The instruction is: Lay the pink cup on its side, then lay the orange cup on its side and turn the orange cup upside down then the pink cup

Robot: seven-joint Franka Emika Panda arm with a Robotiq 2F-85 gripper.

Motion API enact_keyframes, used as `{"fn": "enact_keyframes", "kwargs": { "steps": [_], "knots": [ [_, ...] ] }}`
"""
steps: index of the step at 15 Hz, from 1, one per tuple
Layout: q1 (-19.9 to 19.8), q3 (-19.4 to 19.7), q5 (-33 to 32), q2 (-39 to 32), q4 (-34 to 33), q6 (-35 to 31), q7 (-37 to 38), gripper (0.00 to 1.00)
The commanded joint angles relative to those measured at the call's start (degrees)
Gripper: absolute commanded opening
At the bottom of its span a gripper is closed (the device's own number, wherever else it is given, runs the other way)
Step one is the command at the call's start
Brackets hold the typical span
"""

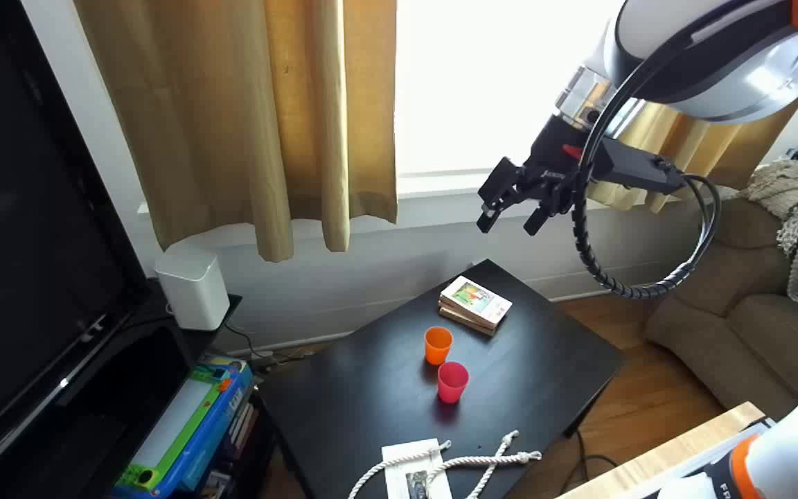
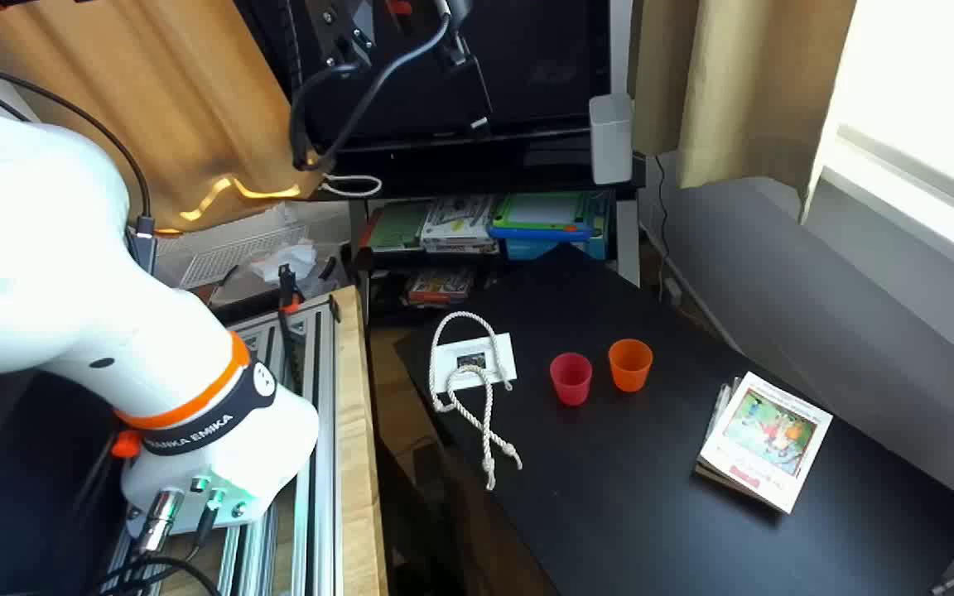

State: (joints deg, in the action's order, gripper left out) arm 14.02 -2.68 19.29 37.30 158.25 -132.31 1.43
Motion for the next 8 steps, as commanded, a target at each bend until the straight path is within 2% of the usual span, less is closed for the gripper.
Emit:
{"fn": "enact_keyframes", "kwargs": {
  "steps": [1,7,8],
  "knots": [
    [-0.5,-0.44,0.29,-0.07,0.37,0.33,-0.24,1.0],
    [-0.51,-0.45,0.29,-0.62,1.05,0.32,-0.24,1.0],
    [-0.8,-0.23,0.09,-3.98,-0.09,0.1,-0.48,1.0]
  ]
}}
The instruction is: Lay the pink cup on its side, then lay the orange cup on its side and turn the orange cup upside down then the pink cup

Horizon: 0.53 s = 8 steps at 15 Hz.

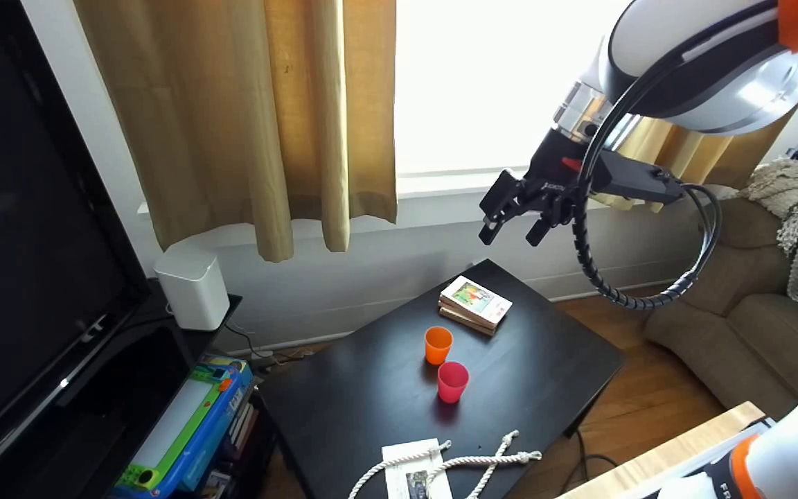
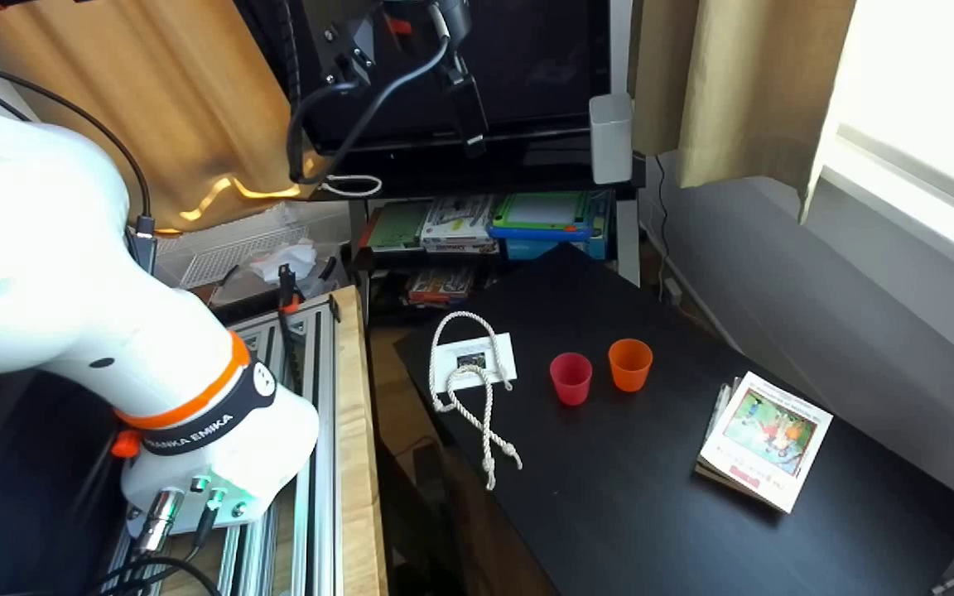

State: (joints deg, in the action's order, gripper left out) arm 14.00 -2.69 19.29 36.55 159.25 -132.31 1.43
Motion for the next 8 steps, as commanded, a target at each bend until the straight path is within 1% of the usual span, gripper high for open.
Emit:
{"fn": "enact_keyframes", "kwargs": {
  "steps": [1,3,4,5,6,8],
  "knots": [
    [1.29,1.63,2.36,-6.74,-2.14,-0.66,-4.41,1.0],
    [0.85,-0.03,1.87,-11.33,-2.95,-5.15,-4.5,1.0],
    [2.02,0.22,3.82,-14.44,-3.54,-9.04,-5.92,1.0],
    [4.11,1.04,7.52,-18.9,-4.14,-13.57,-8.07,1.0],
    [5.72,1.51,10.72,-22.22,-4.74,-16.68,-10.24,1.0],
    [6.73,0.03,14.49,-29.15,-6.5,-21.8,-10.46,1.0]
  ]
}}
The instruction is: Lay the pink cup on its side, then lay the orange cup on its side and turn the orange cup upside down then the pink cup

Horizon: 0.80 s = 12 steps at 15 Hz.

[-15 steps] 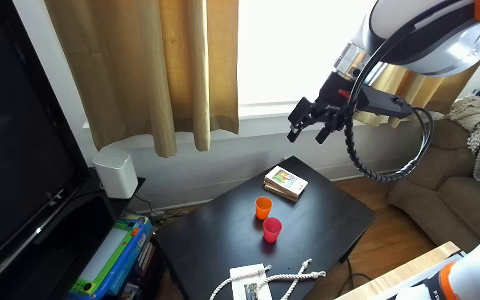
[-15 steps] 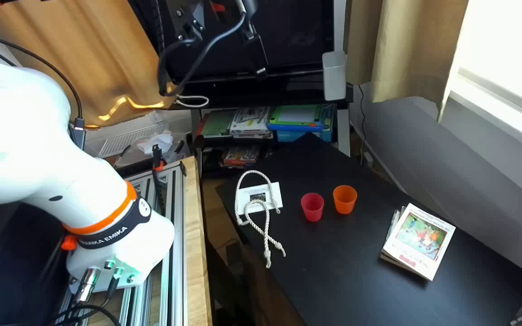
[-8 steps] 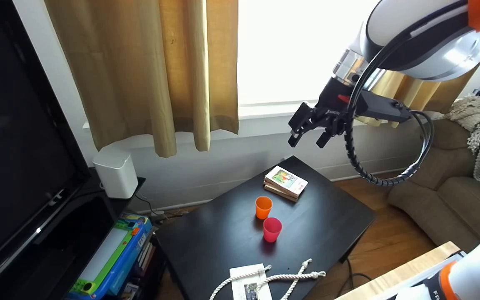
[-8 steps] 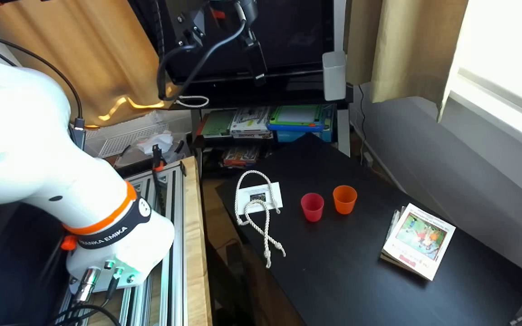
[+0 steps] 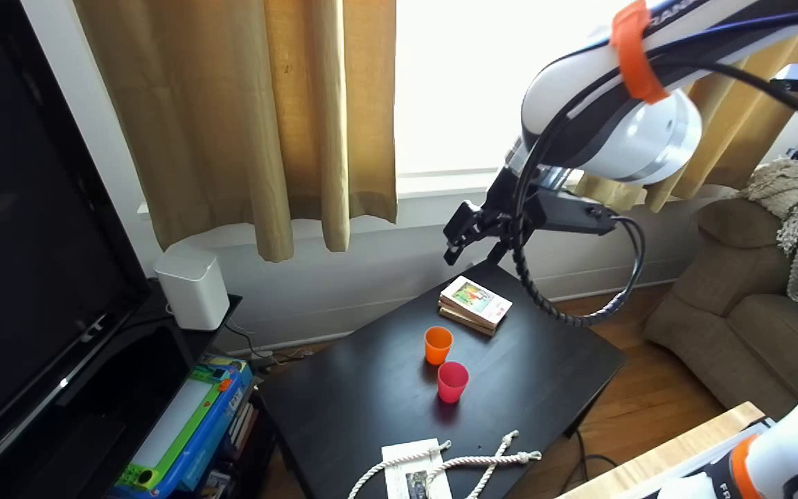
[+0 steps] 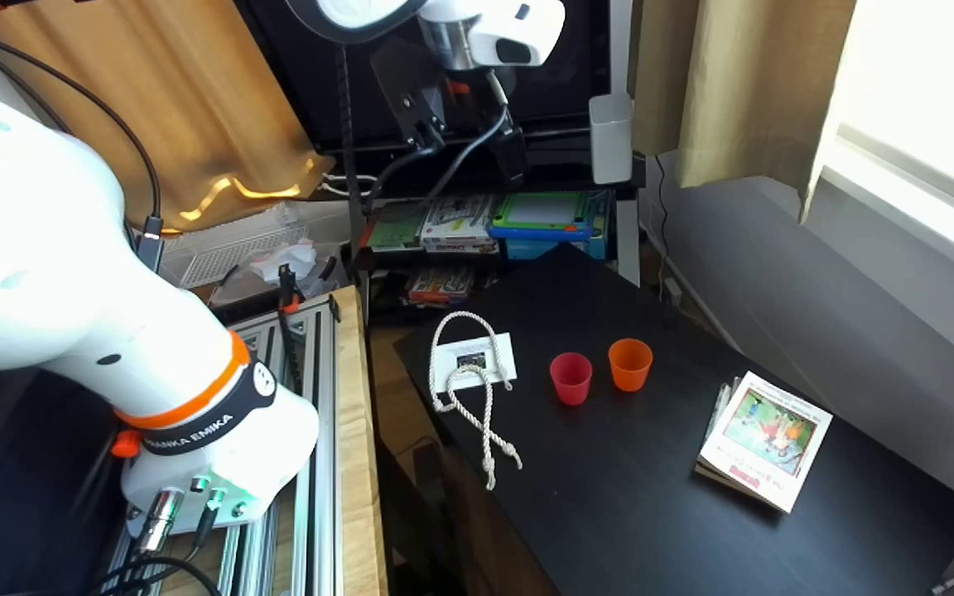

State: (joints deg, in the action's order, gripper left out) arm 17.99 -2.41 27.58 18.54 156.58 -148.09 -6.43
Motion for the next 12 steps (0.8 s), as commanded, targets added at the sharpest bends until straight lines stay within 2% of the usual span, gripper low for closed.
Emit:
{"fn": "enact_keyframes", "kwargs": {
  "steps": [1,3,4,5,7,12],
  "knots": [
    [3.58,-0.4,9.04,-14.86,-5.27,-7.23,-4.47,1.0],
    [2.65,-2.45,13.11,-22.15,-8.98,-6.74,-6.6,1.0],
    [0.53,-4.07,9.48,-25.85,-10.59,-3.52,-1.31,1.0],
    [-0.41,-4.92,9.36,-18.04,-6.33,-5.4,-3.37,1.0],
    [-1.69,-6.4,8.97,-21.72,-7.94,-5.91,-3.02,1.0],
    [-2.08,-6.41,9.15,-19.63,-7.91,-5.8,-3.16,1.0]
  ]
}}
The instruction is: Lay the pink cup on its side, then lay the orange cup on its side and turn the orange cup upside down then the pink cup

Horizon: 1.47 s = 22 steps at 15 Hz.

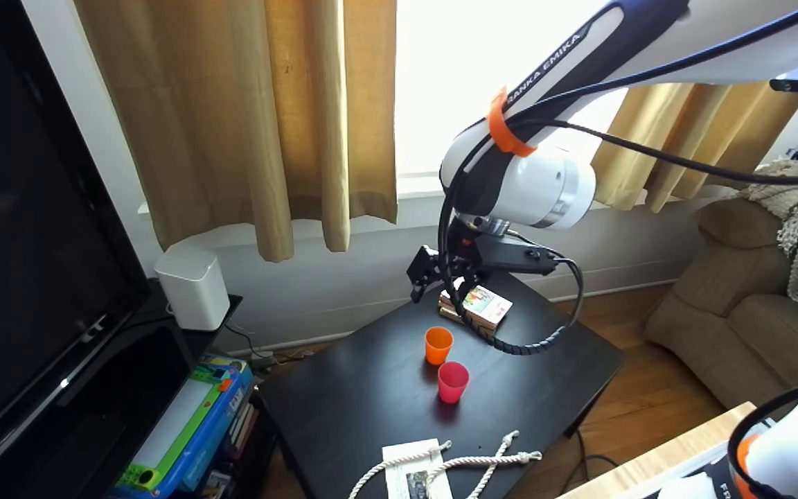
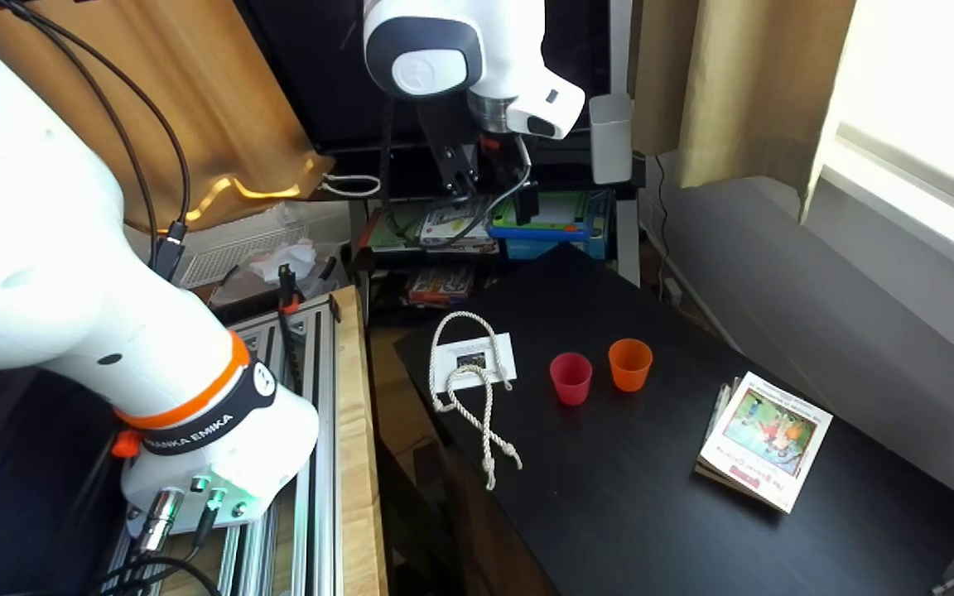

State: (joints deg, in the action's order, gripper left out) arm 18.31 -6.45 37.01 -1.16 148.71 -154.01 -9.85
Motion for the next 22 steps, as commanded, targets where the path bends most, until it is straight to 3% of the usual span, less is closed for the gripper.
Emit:
{"fn": "enact_keyframes", "kwargs": {
  "steps": [1,5,10,17,18,19,22],
  "knots": [
    [-2.6,-2.35,-3.11,-1.0,0.0,-0.37,3.42,1.0],
    [-3.83,-2.65,-14.88,-11.74,-3.86,4.82,11.47,1.0],
    [-1.63,1.4,-33.62,-21.43,-8.84,9.47,24.36,1.0],
    [-0.26,4.7,-42.67,-34.44,-18.54,10.86,26.49,1.0],
    [-0.68,4.36,-42.52,-35.86,-19.68,10.1,25.6,1.0],
    [-1.85,3.31,-40.76,-31.99,-16.51,9.99,25.18,1.0],
    [-1.59,3.74,-41.17,-35.46,-19.34,9.99,25.1,1.0]
  ]
}}
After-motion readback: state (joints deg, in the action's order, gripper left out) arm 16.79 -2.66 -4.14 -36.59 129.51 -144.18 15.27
